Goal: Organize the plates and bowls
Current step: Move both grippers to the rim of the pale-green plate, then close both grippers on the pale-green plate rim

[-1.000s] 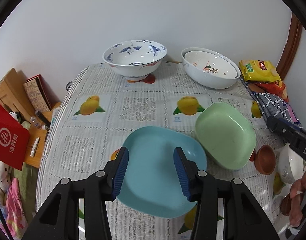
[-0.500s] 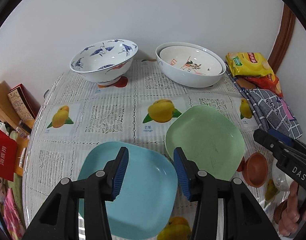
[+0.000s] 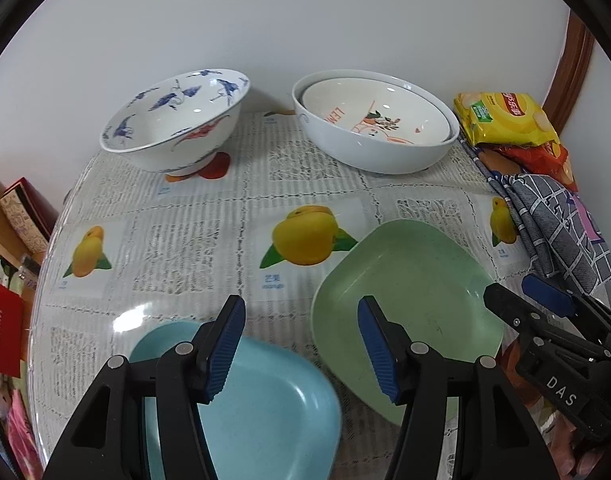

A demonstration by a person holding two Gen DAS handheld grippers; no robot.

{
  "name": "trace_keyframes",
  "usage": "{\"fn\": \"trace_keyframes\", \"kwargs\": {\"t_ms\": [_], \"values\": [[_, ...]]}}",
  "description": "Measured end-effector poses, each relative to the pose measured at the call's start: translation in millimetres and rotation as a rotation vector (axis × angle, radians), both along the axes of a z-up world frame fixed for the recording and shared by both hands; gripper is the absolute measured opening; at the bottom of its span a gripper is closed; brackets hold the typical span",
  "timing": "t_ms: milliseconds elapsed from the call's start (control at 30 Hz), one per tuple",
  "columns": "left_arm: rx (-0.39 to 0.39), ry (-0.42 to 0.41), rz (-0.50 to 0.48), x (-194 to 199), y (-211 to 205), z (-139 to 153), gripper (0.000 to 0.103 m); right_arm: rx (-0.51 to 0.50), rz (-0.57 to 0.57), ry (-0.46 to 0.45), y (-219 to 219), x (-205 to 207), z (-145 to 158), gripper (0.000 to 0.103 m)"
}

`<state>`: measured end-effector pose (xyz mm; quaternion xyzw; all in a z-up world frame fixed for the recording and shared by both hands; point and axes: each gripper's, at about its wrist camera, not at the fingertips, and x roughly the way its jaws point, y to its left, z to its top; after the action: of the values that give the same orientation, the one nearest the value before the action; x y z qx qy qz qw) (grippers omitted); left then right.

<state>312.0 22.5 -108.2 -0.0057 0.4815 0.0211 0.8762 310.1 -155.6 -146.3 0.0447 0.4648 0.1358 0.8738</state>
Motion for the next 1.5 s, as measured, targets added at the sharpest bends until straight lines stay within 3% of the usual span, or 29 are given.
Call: {"fn": "trace_keyframes", "kwargs": {"t_ms": [567,900,1000,1133,1300,1500], "values": [[0.011,0.054,-0.01,22.9,2.6,-23.4,0.054,-0.03,-0.004,0.06,10.1,14.5,-22.6,0.052],[0.004,0.087,-0.024,26.4,-0.5,-36.6,0.037,-0.039,-0.001,0.097,16.4,17.6,-33.7,0.034],[0.004,0.091,-0.028,26.7,-2.3,-39.1,0.035,-0.049,-0.003,0.087,17.7,16.8,-34.4,0.033],[-0.005,0.09,-0.05,25.6,-6.1,-40.6,0.017,-0.04,0.01,0.079,20.0,14.9,-34.5,0.02],[-0.018,0.069,-0.051,24.1,-4.0,-39.4,0.013,-0.033,0.007,0.067,19.3,13.8,-33.4,0.014],[-0.05,0.049,-0.046,20.6,1.0,-30.6,0.011,0.044,-0.012,0.066,8.6,13.1,-25.6,0.009]]}}
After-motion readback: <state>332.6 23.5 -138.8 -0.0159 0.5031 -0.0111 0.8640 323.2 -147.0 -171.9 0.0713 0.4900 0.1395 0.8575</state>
